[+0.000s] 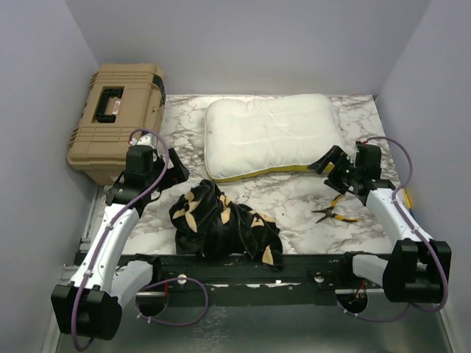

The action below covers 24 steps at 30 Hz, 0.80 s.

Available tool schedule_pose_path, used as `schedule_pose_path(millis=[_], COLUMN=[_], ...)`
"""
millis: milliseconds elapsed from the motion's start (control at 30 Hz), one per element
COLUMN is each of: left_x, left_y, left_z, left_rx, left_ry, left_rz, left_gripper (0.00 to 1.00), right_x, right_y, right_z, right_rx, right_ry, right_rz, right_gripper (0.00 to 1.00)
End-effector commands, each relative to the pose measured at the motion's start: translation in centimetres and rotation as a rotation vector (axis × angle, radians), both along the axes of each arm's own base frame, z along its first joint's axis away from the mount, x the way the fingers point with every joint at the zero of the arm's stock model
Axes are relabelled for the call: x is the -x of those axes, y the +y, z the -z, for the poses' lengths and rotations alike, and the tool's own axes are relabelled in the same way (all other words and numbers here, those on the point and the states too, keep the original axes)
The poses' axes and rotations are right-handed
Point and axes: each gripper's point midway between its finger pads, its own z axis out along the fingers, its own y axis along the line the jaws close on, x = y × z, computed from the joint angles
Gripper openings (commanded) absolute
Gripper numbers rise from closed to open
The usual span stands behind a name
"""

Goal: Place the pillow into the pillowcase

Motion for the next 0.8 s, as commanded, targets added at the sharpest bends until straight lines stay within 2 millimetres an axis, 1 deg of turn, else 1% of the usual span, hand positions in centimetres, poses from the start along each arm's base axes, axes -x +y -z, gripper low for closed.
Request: schedule_pose_path(millis=[0, 100, 167, 267, 367, 400, 433, 500, 567, 633, 700, 733, 767], left_x=[-0.7, -1.0, -1.3, -1.7, -1.9, -2.0, -2.0, -2.0, -2.0, -2.0, -1.8, -1.7, -1.6], left_y=[-0.6, -1.2, -1.4, -1.0, -0.4, -0.4, -0.3, -0.4, -0.9, -1.3, -1.8, -2.1, -2.3], left_z=[-1.7, -2.0, -2.7, -4.5, -6.4, -7.0, -7.4, -7.9, -8.0, -8.0, -7.9, -7.9, -8.0], left_rx=[0.01, 0.04, 0.055, 0.059, 0.053, 0.053, 0.055, 0.065, 0.084, 0.1, 0.105, 0.105, 0.106], left_ry=[-0.029, -0.028, -0.036, -0.083, -0.149, -0.168, -0.182, -0.193, -0.187, -0.179, -0.176, -0.177, -0.179], left_rz=[0.032, 0.051, 0.046, 0.013, -0.017, -0.021, -0.025, -0.023, -0.008, 0.008, 0.043, 0.069, 0.091], left_gripper=[0.99, 0.99, 0.99, 0.99, 0.99, 0.99, 0.99, 0.99, 0.99, 0.99, 0.99, 0.99, 0.99], right_x=[0.6, 2.1, 3.6, 6.5, 9.7, 10.5, 11.8, 13.1, 13.7, 13.8, 12.9, 12.4, 11.7], right_y=[3.2, 7.1, 10.0, 14.7, 19.0, 20.2, 21.7, 23.8, 25.6, 27.0, 27.6, 27.5, 27.2], right_z=[-1.7, -1.9, -2.0, -2.4, -2.9, -2.9, -3.0, -2.9, -2.3, -1.1, 0.4, 1.0, 1.2], right_rx=[-0.033, -0.017, -0.017, -0.008, 0.007, 0.011, 0.009, 0.015, 0.03, 0.054, 0.113, 0.146, 0.183], right_ry=[-0.009, 0.002, 0.005, 0.004, -0.006, -0.01, -0.015, -0.018, -0.011, 0.009, 0.046, 0.067, 0.078], right_rz=[-0.122, -0.269, -0.391, -0.602, -0.806, -0.862, -0.93, -1.011, -1.058, -1.08, -1.04, -1.016, -0.985], right_gripper=[1.0, 1.0, 1.0, 1.0, 1.0, 1.0, 1.0, 1.0, 0.98, 0.9, 0.81, 0.75, 0.73])
